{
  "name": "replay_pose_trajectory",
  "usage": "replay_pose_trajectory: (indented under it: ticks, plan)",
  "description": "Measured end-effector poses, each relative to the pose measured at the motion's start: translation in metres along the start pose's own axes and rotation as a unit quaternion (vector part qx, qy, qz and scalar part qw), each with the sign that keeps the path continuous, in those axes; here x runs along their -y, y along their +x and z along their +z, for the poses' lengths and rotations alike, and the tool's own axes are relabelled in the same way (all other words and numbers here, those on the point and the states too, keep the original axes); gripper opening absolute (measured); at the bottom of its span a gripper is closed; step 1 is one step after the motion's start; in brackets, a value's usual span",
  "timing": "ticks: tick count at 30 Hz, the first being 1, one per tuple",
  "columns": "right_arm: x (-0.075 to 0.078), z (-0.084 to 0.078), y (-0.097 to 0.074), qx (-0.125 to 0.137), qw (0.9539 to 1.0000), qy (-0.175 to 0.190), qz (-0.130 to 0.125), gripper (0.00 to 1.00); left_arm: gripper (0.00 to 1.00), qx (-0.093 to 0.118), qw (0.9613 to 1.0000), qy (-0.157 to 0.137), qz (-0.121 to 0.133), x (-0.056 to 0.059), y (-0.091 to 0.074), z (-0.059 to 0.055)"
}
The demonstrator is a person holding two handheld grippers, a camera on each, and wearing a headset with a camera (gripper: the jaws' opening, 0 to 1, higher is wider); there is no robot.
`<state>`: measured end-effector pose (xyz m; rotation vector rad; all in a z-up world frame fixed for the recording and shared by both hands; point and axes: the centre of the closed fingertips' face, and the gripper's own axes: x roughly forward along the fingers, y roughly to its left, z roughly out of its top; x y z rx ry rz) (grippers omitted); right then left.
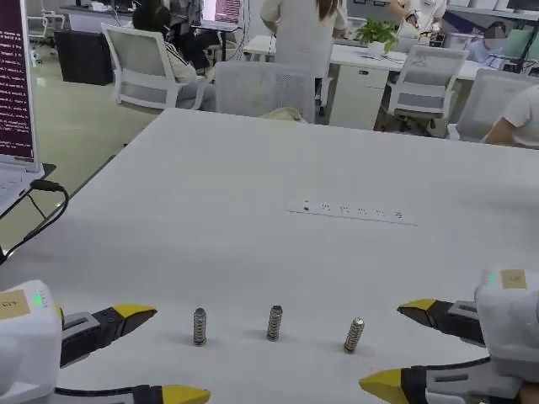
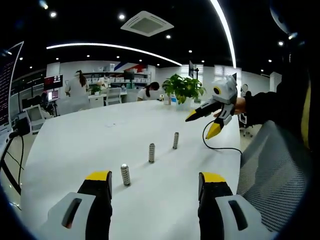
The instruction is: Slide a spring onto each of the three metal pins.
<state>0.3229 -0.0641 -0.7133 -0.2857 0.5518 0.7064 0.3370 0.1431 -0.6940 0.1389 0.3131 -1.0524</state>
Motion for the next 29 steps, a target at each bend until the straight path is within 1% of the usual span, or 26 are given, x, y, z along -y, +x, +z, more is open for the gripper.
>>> replay_pose_trajectory:
  ticks: [4,8,9,10,11,13,14,17,19,22,24,29]
  plan:
    - [0.0,-0.005,-0.002,0.012,0.9999,0.007,-0.007,0.71,0.67,-0.001,1.0,-0.004,0.0,0.0,0.001,-0.003]
    - [-0.001,-0.005,-0.003,0.028,0.9994,0.017,-0.009,0.73,0.67,0.0,1.0,-0.008,0.0,0.001,0.001,-0.004]
    - [-0.002,-0.004,-0.003,0.041,0.9989,0.022,-0.01,0.74,0.67,0.0,1.0,-0.009,0.0,0.001,0.001,-0.004]
    - [-0.004,-0.004,-0.004,0.047,0.9984,0.029,-0.007,0.75,0.67,-0.001,0.9999,-0.01,0.0,0.002,0.001,-0.005]
    - [-0.004,-0.006,-0.003,0.047,0.9984,0.03,-0.008,0.76,0.67,-0.001,0.9999,-0.011,0.0,0.002,0.0,-0.005]
    - [-0.005,-0.004,-0.004,0.068,0.9972,0.028,-0.012,0.79,0.67,0.002,0.9999,-0.016,0.002,0.002,-0.001,-0.005]
    - [-0.007,-0.007,-0.004,0.071,0.9969,0.033,-0.009,0.79,0.67,0.004,0.9998,-0.02,0.004,0.001,-0.002,-0.006]
    - [-0.011,-0.012,0.0,0.066,0.9972,0.034,-0.007,0.81,0.67,0.005,0.9997,-0.025,0.006,0.002,-0.002,-0.009]
    - [-0.013,-0.014,0.002,0.064,0.9973,0.037,-0.002,0.82,0.67,0.003,0.9996,-0.027,0.008,0.001,-0.002,-0.014]
    - [-0.014,-0.016,0.003,0.061,0.9972,0.042,-0.003,0.84,0.67,0.002,0.9994,-0.032,0.01,0.001,-0.002,-0.018]
    - [-0.013,-0.017,0.003,0.062,0.9971,0.044,-0.004,0.85,0.67,0.002,0.9994,-0.033,0.011,0.001,-0.002,-0.019]
    - [-0.014,-0.022,0.004,0.053,0.9975,0.047,-0.006,0.85,0.67,0.005,0.9992,-0.037,0.013,0.0,-0.004,-0.019]
